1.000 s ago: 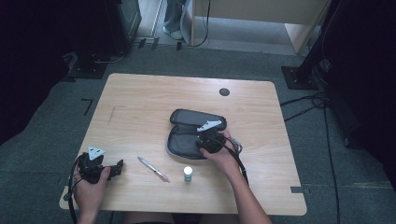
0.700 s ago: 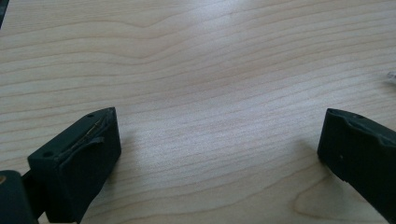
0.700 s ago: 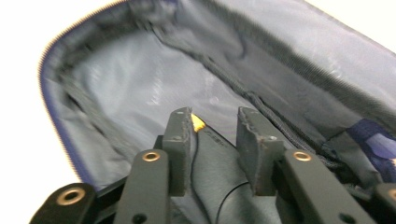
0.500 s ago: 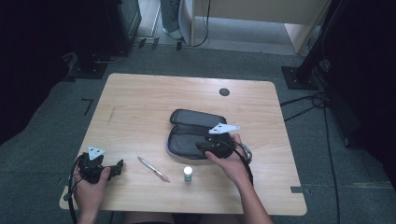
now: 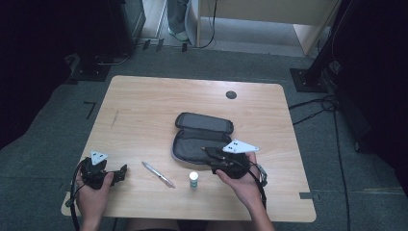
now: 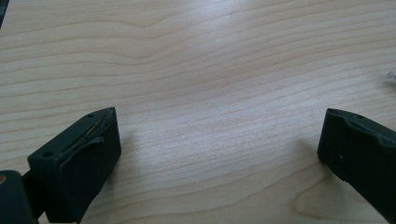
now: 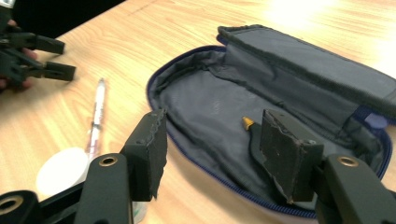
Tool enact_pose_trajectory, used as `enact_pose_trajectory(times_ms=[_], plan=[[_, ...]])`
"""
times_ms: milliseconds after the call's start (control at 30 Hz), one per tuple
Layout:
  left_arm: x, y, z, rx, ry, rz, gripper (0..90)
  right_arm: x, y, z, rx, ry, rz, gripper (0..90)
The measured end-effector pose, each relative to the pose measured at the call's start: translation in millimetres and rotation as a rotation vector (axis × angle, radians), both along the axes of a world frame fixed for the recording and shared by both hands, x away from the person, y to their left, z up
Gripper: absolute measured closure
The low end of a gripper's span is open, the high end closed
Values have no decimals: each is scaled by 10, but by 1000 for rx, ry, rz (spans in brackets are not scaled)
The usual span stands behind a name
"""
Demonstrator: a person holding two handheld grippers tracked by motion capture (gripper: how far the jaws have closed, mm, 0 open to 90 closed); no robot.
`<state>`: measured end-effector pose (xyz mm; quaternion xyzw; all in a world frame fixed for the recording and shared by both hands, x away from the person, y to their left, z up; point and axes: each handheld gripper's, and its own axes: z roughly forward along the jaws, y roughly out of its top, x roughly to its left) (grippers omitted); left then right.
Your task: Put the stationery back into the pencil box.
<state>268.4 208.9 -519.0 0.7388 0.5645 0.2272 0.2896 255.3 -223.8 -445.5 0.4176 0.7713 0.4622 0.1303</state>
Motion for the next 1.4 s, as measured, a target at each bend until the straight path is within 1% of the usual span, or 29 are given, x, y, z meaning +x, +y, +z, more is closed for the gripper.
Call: enact_pose_trajectory(times_ms=[33, 67, 167, 233, 433, 533, 600, 733, 900, 1033, 1067, 1100, 1133, 1233, 1267, 1300, 1333, 1400], plan=[[0, 0, 0, 0, 0, 0, 0, 0, 0, 0, 0, 0, 0, 423], [0, 0, 0, 0, 0, 0, 0, -70, -3, 14, 10, -4, -1, 425], [0, 0, 0, 0, 0, 0, 0, -173, -5, 47, 32, -17, -2, 433], [0, 0, 0, 0, 0, 0, 0, -233, 1, 72, 55, -23, 4, 436], [0, 0, 0, 0, 0, 0, 0, -384, 129, 121, 72, -29, 50, 444], [0, 0, 0, 0, 0, 0, 0, -429, 221, 98, 71, -23, 75, 444], [0, 0, 0, 0, 0, 0, 0, -442, 273, 60, 58, -27, 81, 443], [0, 0, 0, 0, 0, 0, 0, -440, 343, -15, 71, -10, 108, 434], [0, 0, 0, 0, 0, 0, 0, -455, 415, -59, 54, -9, 125, 423], [0, 0, 0, 0, 0, 0, 0, -456, 459, -124, 24, -9, 130, 428], [0, 0, 0, 0, 0, 0, 0, -460, 483, -151, 10, -5, 128, 437], [0, 0, 0, 0, 0, 0, 0, -459, 493, -166, -3, -13, 124, 444], [0, 0, 0, 0, 0, 0, 0, -461, 507, -181, -14, -15, 122, 459], [0, 0, 0, 0, 0, 0, 0, -472, 533, -209, -41, -24, 101, 542], [0, 0, 0, 0, 0, 0, 0, -476, 537, -212, -51, -36, 97, 592], [0, 0, 0, -1, 0, 0, 0, -480, 535, -213, -50, -42, 95, 632], [0, 0, 0, 0, 0, 0, 0, -485, 528, -209, -44, -45, 89, 649], [0, 0, 0, 0, 0, 0, 0, -478, 517, -202, -42, -43, 78, 654]])
